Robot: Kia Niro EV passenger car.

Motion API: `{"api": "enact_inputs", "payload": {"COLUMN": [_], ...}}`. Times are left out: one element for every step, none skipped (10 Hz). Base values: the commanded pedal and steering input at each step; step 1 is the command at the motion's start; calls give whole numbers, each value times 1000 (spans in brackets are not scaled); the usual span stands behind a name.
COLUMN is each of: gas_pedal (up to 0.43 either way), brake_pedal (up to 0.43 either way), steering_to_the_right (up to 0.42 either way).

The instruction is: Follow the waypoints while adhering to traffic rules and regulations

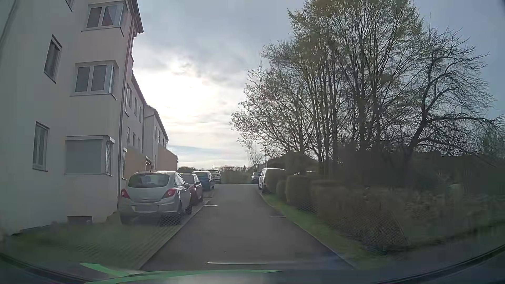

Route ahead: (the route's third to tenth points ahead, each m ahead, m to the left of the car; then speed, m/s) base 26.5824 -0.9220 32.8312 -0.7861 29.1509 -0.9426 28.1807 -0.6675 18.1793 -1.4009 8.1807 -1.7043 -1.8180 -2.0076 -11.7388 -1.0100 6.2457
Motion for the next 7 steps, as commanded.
{"api": "enact_inputs", "payload": {"gas_pedal": [228,228,228,228,228,228,228], "brake_pedal": [0,0,0,0,0,0,0], "steering_to_the_right": [-29,-20,-19,-19,-19,-19,-19]}}
